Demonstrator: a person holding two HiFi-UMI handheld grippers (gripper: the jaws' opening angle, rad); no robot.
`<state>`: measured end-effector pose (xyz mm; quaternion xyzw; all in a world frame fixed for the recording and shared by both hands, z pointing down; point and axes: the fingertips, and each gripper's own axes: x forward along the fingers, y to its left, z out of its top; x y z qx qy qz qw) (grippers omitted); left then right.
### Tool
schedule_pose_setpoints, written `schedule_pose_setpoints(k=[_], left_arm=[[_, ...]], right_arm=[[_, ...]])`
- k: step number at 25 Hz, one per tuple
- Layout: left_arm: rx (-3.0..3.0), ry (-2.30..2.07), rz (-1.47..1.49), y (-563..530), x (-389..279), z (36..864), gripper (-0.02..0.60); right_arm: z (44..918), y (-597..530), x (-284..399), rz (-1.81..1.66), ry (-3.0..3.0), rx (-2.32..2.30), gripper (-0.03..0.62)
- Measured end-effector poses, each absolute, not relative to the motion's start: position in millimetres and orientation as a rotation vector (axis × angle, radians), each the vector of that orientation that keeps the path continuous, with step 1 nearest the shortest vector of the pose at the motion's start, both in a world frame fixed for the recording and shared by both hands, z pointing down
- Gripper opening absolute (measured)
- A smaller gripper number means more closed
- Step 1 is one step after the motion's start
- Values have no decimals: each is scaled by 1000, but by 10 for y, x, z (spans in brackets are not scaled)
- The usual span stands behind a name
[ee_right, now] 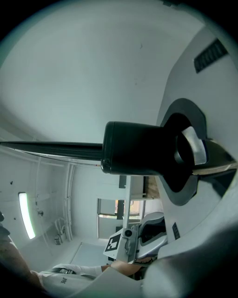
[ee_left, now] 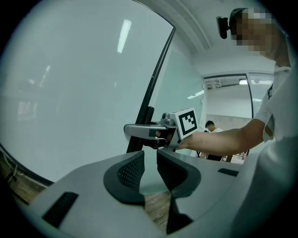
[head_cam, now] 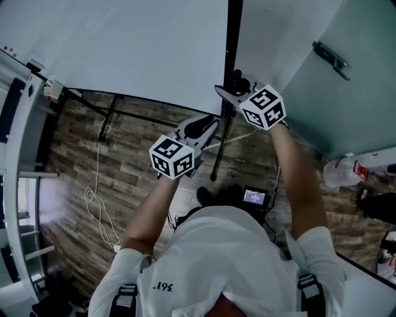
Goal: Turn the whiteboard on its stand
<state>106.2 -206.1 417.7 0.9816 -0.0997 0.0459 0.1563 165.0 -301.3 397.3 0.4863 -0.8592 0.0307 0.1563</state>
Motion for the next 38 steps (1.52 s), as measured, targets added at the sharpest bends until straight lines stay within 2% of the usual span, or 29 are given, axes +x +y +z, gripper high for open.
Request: schedule_pose_setpoints(k=[7, 18, 38], left_arm=[[2817, -282, 123, -2019, 1129, 4194, 74], [2797, -508, 21, -2027, 1232, 3930, 74], [2773, -560, 25, -1816, 1085, 3973, 74]], right_arm=[[3992, -2965, 1723, 86, -2470, 1390, 173], [3959, -2831, 1730, 94, -2456, 1359, 172], [3951, -2450, 1886, 119, -2414, 1379, 172]])
